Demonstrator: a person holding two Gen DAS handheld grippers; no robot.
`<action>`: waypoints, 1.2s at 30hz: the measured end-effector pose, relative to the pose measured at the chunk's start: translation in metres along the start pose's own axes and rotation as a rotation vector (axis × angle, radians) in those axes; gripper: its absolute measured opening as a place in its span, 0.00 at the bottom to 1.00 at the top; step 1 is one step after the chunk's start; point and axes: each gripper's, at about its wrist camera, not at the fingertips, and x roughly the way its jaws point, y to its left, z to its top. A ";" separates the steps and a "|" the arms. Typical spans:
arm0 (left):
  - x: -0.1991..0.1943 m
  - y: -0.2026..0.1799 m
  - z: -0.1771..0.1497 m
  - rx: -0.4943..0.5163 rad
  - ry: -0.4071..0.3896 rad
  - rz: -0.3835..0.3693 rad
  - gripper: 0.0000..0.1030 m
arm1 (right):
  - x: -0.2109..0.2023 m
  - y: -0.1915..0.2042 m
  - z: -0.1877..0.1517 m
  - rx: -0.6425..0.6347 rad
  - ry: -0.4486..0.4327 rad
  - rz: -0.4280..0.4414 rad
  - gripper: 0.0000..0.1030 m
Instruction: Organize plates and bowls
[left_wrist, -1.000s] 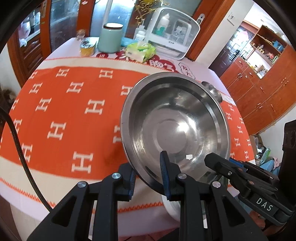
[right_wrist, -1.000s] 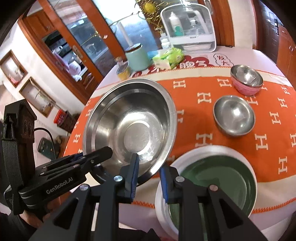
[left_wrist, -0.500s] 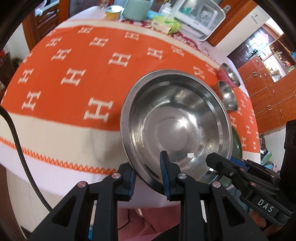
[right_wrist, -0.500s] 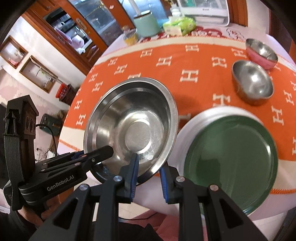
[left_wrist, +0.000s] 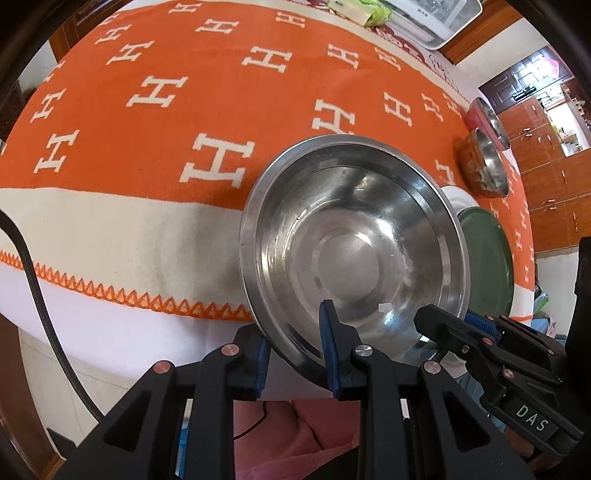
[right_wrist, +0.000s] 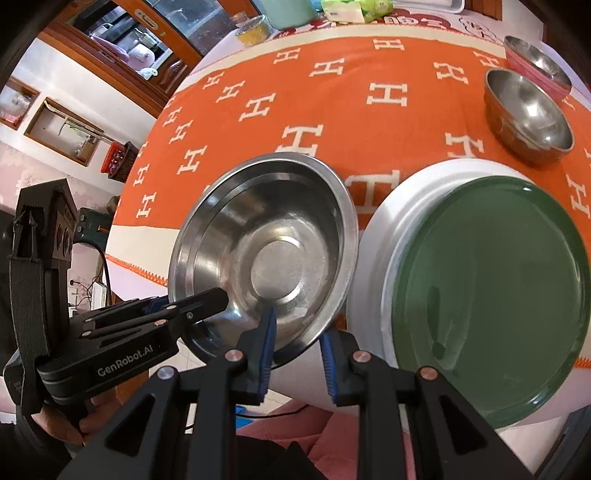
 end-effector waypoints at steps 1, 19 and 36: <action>0.000 0.000 0.001 0.000 0.004 0.001 0.22 | 0.001 0.000 0.000 0.000 0.005 -0.003 0.25; -0.003 -0.004 0.012 0.065 -0.080 0.002 0.33 | 0.002 0.023 0.001 -0.091 -0.009 -0.052 0.44; -0.030 -0.013 0.019 0.069 -0.221 0.028 0.59 | -0.026 0.013 -0.001 -0.140 -0.080 -0.097 0.46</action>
